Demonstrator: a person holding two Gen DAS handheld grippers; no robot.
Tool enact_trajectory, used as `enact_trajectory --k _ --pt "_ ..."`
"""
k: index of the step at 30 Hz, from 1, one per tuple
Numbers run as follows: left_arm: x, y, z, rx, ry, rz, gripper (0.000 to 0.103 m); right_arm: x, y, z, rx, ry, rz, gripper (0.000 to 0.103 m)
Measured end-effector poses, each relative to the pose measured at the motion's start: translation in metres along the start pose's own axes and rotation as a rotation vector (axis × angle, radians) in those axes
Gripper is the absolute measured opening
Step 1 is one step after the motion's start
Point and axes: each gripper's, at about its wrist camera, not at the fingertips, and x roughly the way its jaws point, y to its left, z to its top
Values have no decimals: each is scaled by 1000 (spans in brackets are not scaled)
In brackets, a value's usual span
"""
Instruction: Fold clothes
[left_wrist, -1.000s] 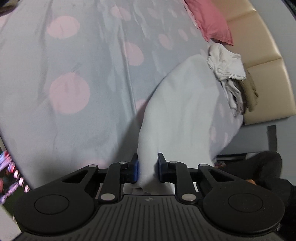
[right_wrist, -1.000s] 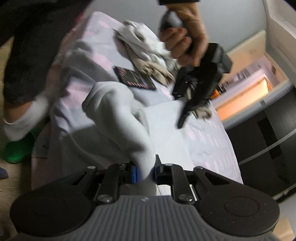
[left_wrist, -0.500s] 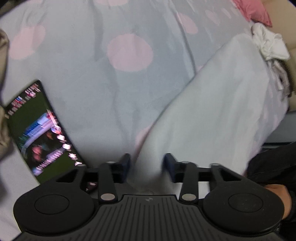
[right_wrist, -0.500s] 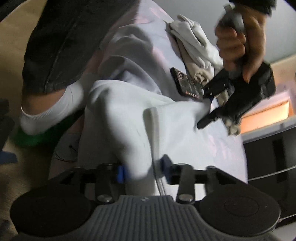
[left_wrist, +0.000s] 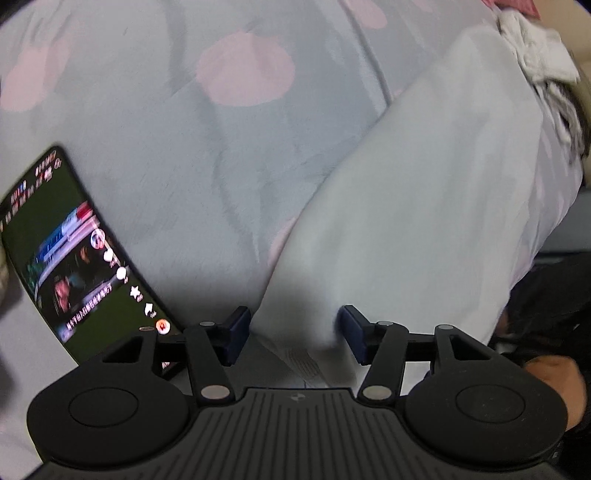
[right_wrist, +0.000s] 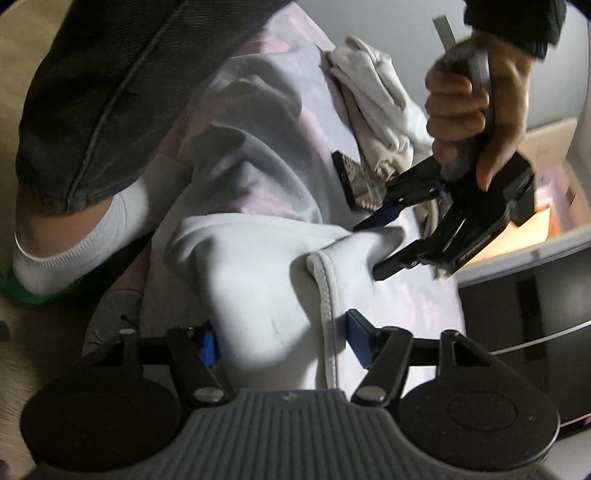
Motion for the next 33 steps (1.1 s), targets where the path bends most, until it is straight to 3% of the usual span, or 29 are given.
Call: enact_trajectory --k 3,9,16,20,29,33 --pt "0 -8 1 32 1 29 51 -1 -1 1 29 4 20 43" --pt "-4 -10 1 49 6 43 48 -5 -9 2 88 0 34 30" --pt "-16 -8 -2 51 -2 37 38 -5 -18 2 142 -6 54 25" --pt "-34 -8 -4 57 -31 15 35 -10 -37 -2 251 -33 87 24" --pt "-64 11 -14 -22 -105 -82 28 -25 -80 -8 447 -86 120 22" --pt "-70 -1 -14 -76 -151 -140 27 -31 -104 -15 566 -107 147 22"
